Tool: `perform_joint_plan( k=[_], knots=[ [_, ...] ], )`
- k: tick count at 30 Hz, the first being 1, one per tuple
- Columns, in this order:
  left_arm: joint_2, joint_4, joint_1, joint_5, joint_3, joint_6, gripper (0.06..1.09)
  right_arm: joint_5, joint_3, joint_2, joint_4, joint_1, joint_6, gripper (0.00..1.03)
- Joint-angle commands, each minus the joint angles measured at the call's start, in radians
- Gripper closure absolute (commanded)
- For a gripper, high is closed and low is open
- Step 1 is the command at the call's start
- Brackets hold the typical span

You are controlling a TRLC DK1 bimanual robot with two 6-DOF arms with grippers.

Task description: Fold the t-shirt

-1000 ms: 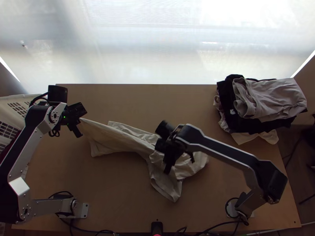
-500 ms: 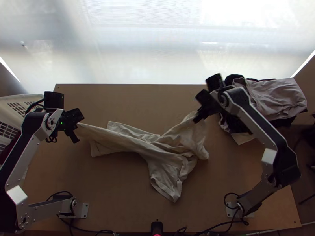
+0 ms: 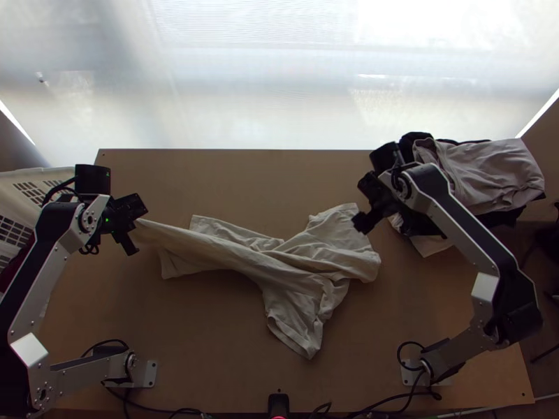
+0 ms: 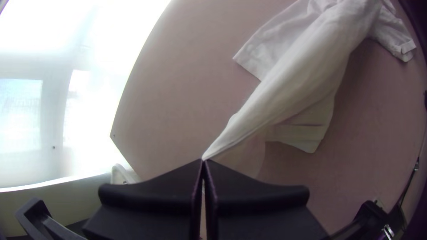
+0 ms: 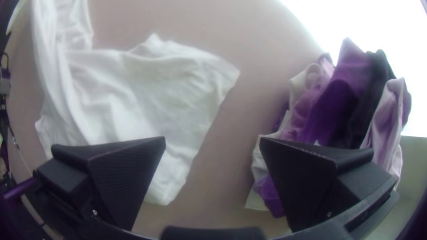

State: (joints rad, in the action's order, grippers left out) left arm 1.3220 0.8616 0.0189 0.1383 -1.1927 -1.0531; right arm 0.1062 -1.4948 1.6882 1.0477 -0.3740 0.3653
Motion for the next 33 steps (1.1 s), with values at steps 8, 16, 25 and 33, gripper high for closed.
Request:
perform_joint_plan(
  k=[8, 16, 25, 33],
  knots=[
    [0.000, -0.030, -0.010, -0.002, 0.007, -0.007, 1.05, 0.012, 0.433, -0.222, 0.087, -0.460, 0.106, 0.04],
    [-0.004, -0.035, 0.000, -0.002, 0.007, -0.005, 1.05, 0.136, 0.533, -0.312, -0.023, -0.709, 0.078, 0.04],
    [-0.017, -0.039, 0.001, 0.000, 0.013, 0.010, 1.05, 0.151, 0.605, -0.395, -0.078, -0.819, 0.089, 0.06],
    [-0.020, -0.053, 0.000, 0.012, 0.031, 0.015, 1.05, 0.145, 0.662, -0.410, -0.222, -0.827, 0.081, 0.06]
  ],
)
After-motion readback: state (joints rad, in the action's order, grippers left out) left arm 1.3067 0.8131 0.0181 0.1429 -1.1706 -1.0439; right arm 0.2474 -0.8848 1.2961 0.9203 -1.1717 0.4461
